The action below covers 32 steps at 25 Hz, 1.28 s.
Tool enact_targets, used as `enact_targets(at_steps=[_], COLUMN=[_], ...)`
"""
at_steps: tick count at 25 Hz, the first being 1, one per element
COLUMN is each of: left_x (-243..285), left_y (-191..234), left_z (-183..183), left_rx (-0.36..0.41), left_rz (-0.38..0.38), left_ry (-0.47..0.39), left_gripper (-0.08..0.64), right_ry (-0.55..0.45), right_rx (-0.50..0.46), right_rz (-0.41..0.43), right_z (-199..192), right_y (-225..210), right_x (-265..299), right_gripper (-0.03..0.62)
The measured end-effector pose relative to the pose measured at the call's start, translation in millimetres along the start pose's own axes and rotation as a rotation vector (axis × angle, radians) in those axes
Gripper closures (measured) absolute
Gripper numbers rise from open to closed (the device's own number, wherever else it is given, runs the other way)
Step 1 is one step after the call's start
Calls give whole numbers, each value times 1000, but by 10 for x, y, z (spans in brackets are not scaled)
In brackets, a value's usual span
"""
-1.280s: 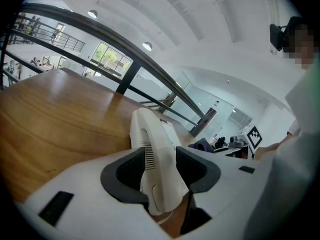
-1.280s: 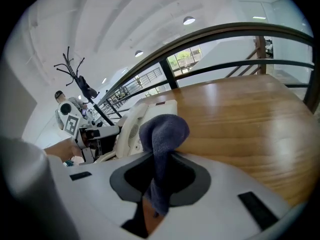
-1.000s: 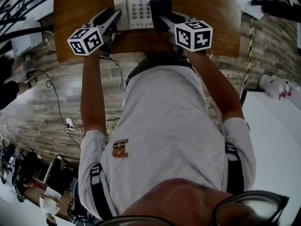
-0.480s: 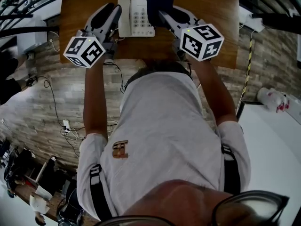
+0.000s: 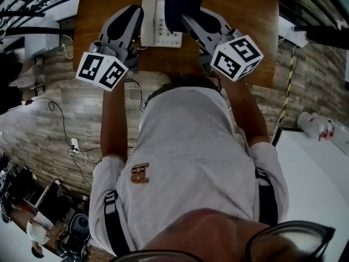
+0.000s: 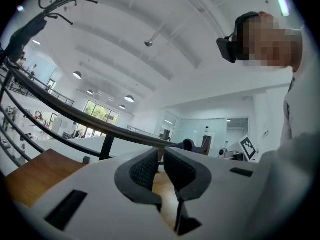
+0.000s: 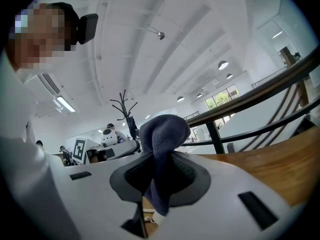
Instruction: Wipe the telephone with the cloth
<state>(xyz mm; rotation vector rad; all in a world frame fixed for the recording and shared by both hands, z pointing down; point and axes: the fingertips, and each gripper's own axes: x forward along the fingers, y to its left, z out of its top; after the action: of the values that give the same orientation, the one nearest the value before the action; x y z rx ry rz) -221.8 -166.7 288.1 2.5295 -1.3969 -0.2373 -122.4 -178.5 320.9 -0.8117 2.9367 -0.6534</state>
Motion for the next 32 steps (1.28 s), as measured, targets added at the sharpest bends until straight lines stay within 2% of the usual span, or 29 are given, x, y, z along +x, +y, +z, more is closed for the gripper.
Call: enact_targets(at_steps=[8, 17, 25, 32], left_x=[-11, -83, -98, -125], left_y=[-191, -256, -282, -277], left_z=[97, 193, 121, 137], left_rx=[131, 251, 285, 284], left_rz=[6, 52, 54, 59], left_ry=[-42, -119, -132, -133], left_gripper=[525, 541, 541, 541], right_ry=[-101, -177, -196, -199], right_rx=[-108, -218, -222, -219], right_rz=[117, 175, 183, 180], right_z=[179, 267, 200, 205], right_y=[255, 469, 468, 481], right_x=[27, -8, -23, -47], right_gripper=[512, 512, 512, 514])
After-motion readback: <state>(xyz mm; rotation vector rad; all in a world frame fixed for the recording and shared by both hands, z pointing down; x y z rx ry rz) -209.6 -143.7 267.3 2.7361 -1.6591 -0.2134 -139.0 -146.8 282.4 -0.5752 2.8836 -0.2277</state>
